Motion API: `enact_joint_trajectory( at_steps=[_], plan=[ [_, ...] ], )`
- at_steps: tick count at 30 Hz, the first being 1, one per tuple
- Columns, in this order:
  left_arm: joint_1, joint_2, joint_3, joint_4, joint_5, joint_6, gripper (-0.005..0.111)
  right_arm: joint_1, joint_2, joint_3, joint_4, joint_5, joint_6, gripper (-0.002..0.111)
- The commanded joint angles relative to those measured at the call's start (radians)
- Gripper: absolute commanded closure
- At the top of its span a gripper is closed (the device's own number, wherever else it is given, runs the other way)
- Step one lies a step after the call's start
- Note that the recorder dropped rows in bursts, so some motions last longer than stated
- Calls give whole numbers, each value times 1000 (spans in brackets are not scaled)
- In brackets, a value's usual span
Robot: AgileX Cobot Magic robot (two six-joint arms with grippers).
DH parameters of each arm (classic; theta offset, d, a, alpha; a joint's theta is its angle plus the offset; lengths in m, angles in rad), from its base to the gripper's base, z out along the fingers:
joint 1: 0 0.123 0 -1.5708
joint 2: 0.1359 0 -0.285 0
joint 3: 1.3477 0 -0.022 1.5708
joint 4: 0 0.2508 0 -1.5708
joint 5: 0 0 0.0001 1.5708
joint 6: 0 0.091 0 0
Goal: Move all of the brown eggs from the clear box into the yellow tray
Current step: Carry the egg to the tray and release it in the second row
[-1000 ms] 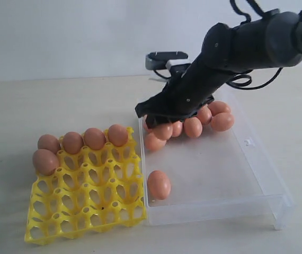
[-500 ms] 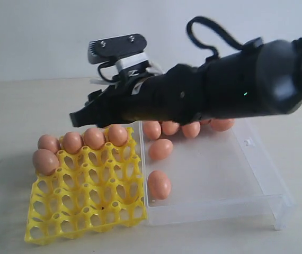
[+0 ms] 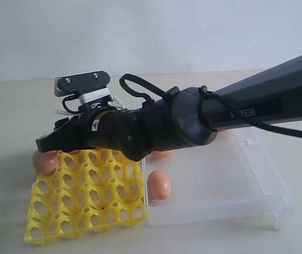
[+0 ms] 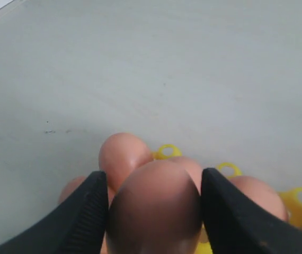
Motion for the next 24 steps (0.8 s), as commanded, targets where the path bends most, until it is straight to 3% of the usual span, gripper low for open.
enact_joint_trajectory(
  at_steps=[1,24],
  plan=[
    [-4,-6,-4,-1,-10,-3,107,2,24,-23,-11,0,5,108],
    [-4,-6,-4,-1,-10,-3,107,2,88,-82,-9,13,3,105]
  ],
)
